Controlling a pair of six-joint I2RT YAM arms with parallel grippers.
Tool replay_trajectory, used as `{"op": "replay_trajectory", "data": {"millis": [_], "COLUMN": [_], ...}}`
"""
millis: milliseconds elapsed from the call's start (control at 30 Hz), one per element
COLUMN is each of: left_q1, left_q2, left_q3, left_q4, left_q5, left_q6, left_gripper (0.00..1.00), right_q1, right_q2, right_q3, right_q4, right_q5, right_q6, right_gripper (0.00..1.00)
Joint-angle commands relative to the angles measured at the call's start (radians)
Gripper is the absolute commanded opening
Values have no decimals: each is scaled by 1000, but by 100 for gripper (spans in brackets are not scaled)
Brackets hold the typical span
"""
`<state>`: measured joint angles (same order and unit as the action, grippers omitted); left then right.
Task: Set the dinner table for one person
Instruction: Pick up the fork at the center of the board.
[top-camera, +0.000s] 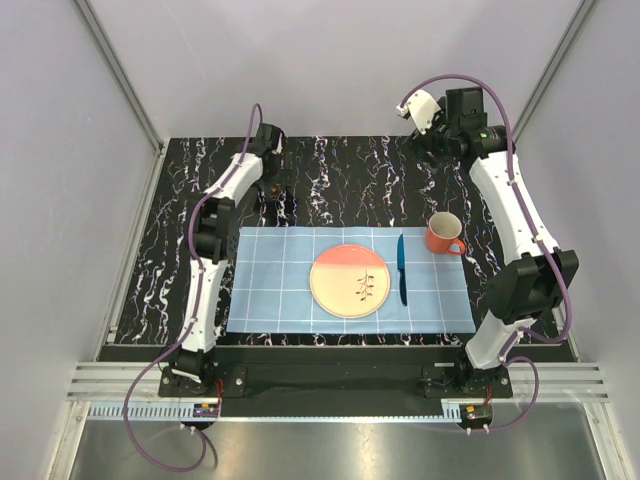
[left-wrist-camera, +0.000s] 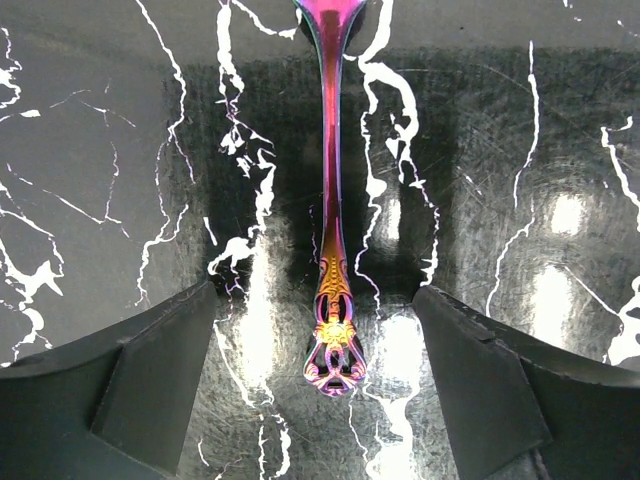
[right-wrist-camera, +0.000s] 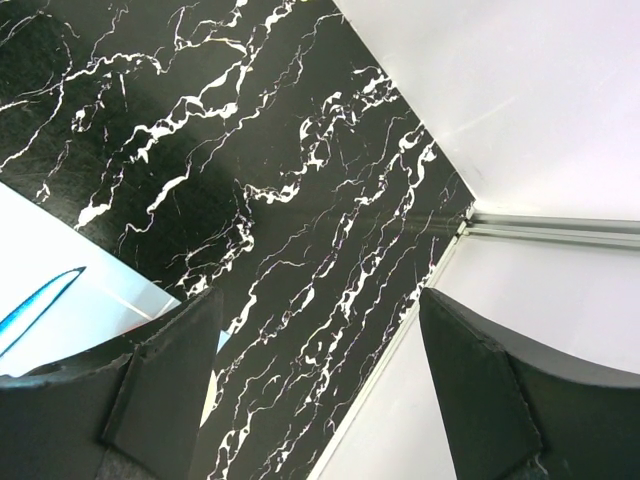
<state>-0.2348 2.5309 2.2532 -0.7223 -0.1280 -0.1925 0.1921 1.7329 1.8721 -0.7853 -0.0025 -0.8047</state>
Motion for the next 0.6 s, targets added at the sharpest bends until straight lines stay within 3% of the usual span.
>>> {"op": "replay_trajectory", "data": {"millis": [0, 267, 300, 433, 500, 567], "left_q1": [8, 14, 14, 14, 15, 15], "left_q2": [9, 9, 11, 12, 14, 12], "left_q3": [-12, -11, -12, -11, -9, -9], "left_q4": [12, 12, 12, 11, 9, 8], "left_q5": [-16, -12, -13, -18, -22, -30], "left_q6": [-16, -27, -28, -30, -35, -38], "left_gripper": [84, 64, 56, 43, 41, 29], "right_q1": [15, 21, 21, 23, 26, 27], "right_q2": [2, 10, 11, 17, 17, 14], "right_q3": [61, 65, 64, 64, 64, 61], "right_q4": [-2, -5, -5, -5, -6, -5], "right_q5": [29, 35, 35, 35, 35, 35], "right_q6": [12, 12, 12, 12, 13, 15], "right_gripper": [86, 86, 86, 86, 86, 86]}}
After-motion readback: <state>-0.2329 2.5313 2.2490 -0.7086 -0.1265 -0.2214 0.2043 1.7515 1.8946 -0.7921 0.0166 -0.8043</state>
